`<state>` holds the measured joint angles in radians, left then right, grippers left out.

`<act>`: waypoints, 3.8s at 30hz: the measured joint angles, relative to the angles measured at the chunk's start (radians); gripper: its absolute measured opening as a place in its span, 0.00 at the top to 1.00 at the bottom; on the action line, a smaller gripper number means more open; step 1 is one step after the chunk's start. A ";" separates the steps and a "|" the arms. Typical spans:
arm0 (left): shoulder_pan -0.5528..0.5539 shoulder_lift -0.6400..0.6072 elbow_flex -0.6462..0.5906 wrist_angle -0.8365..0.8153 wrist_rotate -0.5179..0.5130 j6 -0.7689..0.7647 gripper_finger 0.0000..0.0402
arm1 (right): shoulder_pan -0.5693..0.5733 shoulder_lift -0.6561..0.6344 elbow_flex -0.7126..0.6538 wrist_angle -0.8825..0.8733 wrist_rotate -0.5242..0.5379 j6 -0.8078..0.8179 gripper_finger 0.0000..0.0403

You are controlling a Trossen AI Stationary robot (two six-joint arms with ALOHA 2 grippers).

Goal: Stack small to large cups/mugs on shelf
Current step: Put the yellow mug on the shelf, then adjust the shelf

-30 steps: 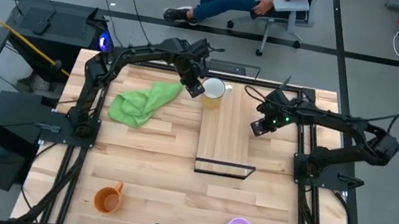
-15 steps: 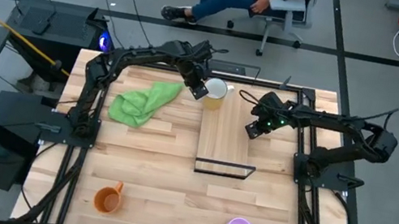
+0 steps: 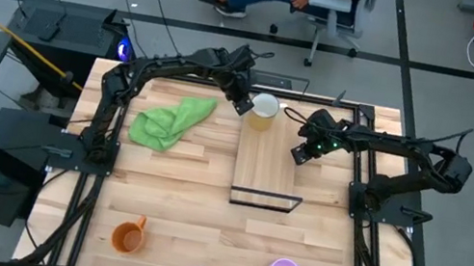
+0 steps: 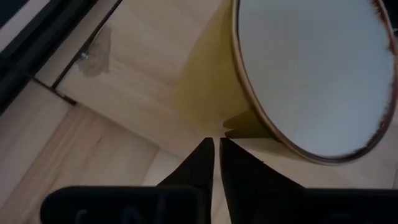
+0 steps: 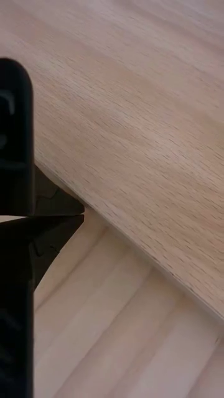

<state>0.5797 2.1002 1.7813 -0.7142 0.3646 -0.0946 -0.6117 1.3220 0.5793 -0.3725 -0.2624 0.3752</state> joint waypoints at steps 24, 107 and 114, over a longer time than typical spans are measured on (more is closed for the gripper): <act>0.007 0.000 0.001 0.076 0.041 -0.051 0.95 | 0.024 0.000 0.000 0.020 -0.001 0.000 1.00; -0.039 -0.068 -0.284 0.028 0.018 0.032 0.95 | -0.151 -0.019 0.000 0.050 0.000 -0.038 1.00; -0.063 -0.068 -0.283 0.121 0.020 -0.026 0.96 | -0.150 -0.018 0.000 0.059 -0.002 -0.012 1.00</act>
<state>0.5167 2.0327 1.4979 -0.5929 0.3843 -0.1204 -0.7621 1.3042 0.5797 -0.3139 -0.2642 0.3632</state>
